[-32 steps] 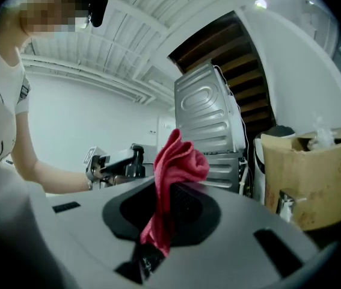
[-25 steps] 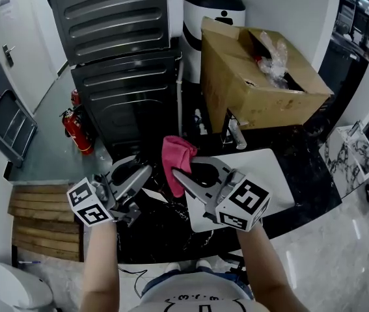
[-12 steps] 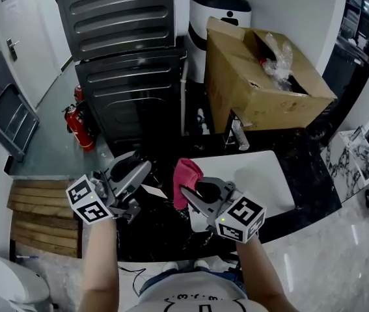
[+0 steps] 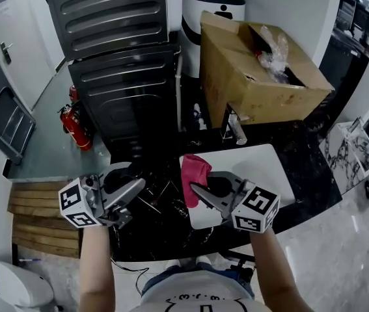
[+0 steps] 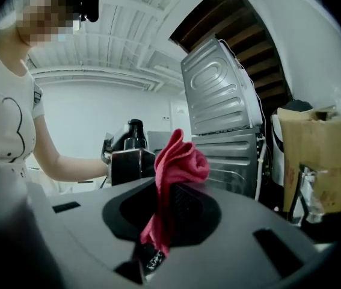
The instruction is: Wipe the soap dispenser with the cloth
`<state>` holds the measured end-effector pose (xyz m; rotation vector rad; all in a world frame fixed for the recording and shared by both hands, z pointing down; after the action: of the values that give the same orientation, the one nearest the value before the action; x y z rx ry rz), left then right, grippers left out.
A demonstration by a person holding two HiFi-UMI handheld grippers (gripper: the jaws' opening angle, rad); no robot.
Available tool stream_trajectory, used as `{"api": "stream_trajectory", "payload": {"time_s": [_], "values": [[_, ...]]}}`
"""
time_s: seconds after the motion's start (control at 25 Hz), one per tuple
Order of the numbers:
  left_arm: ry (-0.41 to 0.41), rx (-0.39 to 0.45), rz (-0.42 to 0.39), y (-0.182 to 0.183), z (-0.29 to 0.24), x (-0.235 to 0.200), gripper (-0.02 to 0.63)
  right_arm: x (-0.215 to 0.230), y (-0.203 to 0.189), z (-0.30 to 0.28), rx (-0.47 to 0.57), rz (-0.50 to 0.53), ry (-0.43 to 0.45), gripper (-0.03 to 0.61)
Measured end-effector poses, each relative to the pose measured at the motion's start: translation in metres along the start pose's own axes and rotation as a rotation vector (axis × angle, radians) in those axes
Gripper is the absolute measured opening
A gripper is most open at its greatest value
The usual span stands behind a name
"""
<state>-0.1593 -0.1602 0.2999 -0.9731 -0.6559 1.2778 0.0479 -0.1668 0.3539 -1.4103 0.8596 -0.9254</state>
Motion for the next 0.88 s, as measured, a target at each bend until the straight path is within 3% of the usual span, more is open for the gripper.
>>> {"api": "stream_trajectory", "payload": {"time_s": [0.16, 0.36, 0.56, 0.68, 0.88], "values": [[-0.101, -0.078, 0.005, -0.001, -0.004, 0.008, 0.092, -0.01, 0.03, -0.008, 0.063, 0.01, 0.184, 0.054], [-0.167, -0.127, 0.007, 0.001, -0.009, 0.015, 0.094, -0.023, 0.042, -0.021, 0.078, -0.022, 0.404, 0.054], [-0.19, -0.144, 0.002, 0.006, -0.011, 0.018, 0.094, -0.021, 0.035, -0.024, 0.075, -0.101, 0.516, 0.054], [-0.204, -0.165, 0.007, 0.004, -0.012, 0.021, 0.094, -0.019, 0.015, -0.026, 0.012, -0.134, 0.589, 0.052], [-0.217, -0.197, 0.013, -0.002, -0.014, 0.023, 0.094, -0.019, -0.016, -0.032, -0.105, -0.148, 0.601, 0.052]]}}
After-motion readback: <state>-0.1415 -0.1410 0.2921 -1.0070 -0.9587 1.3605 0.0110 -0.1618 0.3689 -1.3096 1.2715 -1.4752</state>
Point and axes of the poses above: the fingertips, and each gripper's own axes: z backward along the fingers, x to its right, y out of its top, the point moved 6 cm from there along z, backward along the fingers, and after that the axes turned 7 degrees about x, right-handed, at the moved point
